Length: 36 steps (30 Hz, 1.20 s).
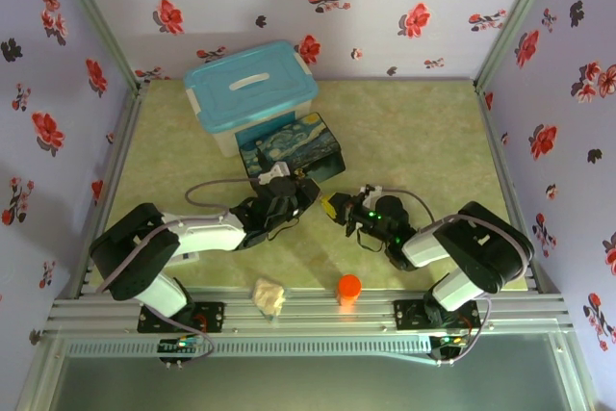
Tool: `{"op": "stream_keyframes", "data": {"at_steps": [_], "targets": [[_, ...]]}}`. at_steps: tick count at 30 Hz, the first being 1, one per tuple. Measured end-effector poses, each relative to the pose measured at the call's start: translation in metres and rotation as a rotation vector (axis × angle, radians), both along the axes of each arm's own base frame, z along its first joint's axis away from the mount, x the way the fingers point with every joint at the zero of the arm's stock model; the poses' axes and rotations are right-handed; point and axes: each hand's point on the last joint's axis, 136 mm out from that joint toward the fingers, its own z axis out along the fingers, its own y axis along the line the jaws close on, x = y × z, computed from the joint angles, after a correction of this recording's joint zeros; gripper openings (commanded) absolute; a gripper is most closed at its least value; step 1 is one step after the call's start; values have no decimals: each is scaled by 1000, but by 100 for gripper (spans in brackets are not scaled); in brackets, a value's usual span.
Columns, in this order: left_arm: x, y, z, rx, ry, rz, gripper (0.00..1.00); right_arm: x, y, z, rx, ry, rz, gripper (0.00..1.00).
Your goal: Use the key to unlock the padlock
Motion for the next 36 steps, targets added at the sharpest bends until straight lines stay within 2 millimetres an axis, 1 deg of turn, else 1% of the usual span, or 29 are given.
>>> {"op": "stream_keyframes", "data": {"at_steps": [4,5,6,7,9,11,12,13,15,16,18,19,21,24,26,27,29,31,34,36], "targets": [[1,-1,4,-13,-10,0,0,1,-1,3,35,32,-19,0],[1,-1,3,-12,-9,0,0,1,-1,3,33,31,-18,4],[1,-1,3,-12,-9,0,0,1,-1,2,26,28,-17,10],[1,-1,3,-11,-8,-1,0,0,-2,1,13,20,-14,20],[-3,-4,0,-9,1,-20,0,-1,0,3,-30,-12,5,23],[-5,-5,-1,-8,6,-29,0,-4,-2,1,-123,-50,27,29],[-7,-6,-2,-3,12,-38,0,-5,-2,5,-170,-81,42,32],[-9,-8,-3,-6,17,-47,0,-8,-3,10,-233,-118,59,37],[-12,-11,0,-15,14,-67,0,-12,-8,18,-380,-190,86,44],[-13,-12,1,-17,15,-75,0,-15,-13,23,-470,-236,99,45],[-16,-12,-2,-6,24,-87,0,-16,-23,37,-587,-327,117,48],[-17,-11,-5,5,32,-93,0,-16,-27,45,-644,-380,128,48],[-19,-11,-9,22,43,-103,0,-16,-34,49,-748,-448,168,46],[-22,-9,-15,42,56,-113,0,-20,-41,31,-915,-490,278,40],[-23,-9,-16,47,59,-117,0,-27,-44,15,-1021,-530,369,35],[-23,-9,-16,48,60,-117,0,-31,-44,10,-1056,-552,404,35],[-23,-9,-16,50,61,-117,0,-40,-40,4,-1123,-635,490,34],[-23,-9,-16,50,61,-117,0,-46,-33,5,-1153,-725,541,35],[-25,-8,-17,56,67,-120,0,-51,-23,6,-1173,-863,581,35],[-26,-8,-18,59,71,-124,0,-52,-23,1,-1200,-912,600,35]]}}
